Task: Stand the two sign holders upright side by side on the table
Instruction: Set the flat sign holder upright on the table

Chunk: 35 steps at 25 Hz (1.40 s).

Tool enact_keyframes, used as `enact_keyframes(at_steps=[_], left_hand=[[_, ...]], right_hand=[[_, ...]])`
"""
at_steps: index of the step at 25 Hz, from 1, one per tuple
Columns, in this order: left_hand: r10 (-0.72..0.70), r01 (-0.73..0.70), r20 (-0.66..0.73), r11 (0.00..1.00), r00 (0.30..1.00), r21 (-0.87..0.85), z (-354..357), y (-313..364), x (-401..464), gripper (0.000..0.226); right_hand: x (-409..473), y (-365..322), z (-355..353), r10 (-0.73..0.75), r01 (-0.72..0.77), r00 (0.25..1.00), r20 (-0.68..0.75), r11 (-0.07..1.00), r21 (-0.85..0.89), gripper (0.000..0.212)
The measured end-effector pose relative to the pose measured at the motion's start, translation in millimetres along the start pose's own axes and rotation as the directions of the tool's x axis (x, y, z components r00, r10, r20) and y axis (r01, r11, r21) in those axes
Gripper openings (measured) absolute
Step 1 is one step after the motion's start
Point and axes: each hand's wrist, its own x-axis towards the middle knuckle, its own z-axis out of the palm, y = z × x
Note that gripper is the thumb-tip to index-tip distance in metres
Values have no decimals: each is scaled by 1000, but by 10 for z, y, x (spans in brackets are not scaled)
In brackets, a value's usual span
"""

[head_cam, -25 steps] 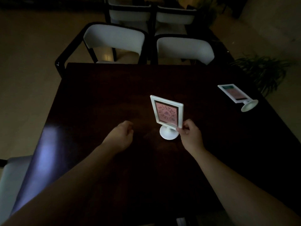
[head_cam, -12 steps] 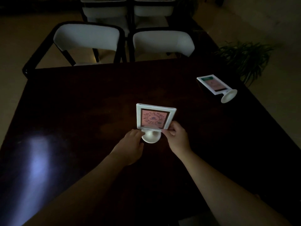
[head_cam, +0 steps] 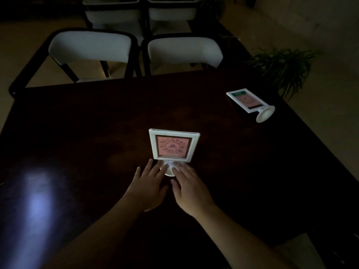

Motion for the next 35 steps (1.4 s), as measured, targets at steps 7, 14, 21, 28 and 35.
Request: enact_keyframes(at_steps=[7,14,21,28,35], left_hand=[[38,-37,-21,999,999,38,109,143,155,73],[110,-110,-24,994,994,8,145,696,493,72],[182,-182,2,982,983,45,122,1149,875,74],[194,-194,6,978,981,74,101,1469,1287,75],[181,-179,-10,978,983,107,104,1614,1607,75]], right_hand=[[-12,192,74,15,-11,999,32,992,-123,64],[-126,730,-173,76,-78,997,-18,989,-127,65],[-86,1315,-419,158,-164,985,-62,980,-110,59],[87,1729,-613,171,-185,979,-109,974,-134,54],[273,1980,-700,172,-183,979,-107,977,-113,54]])
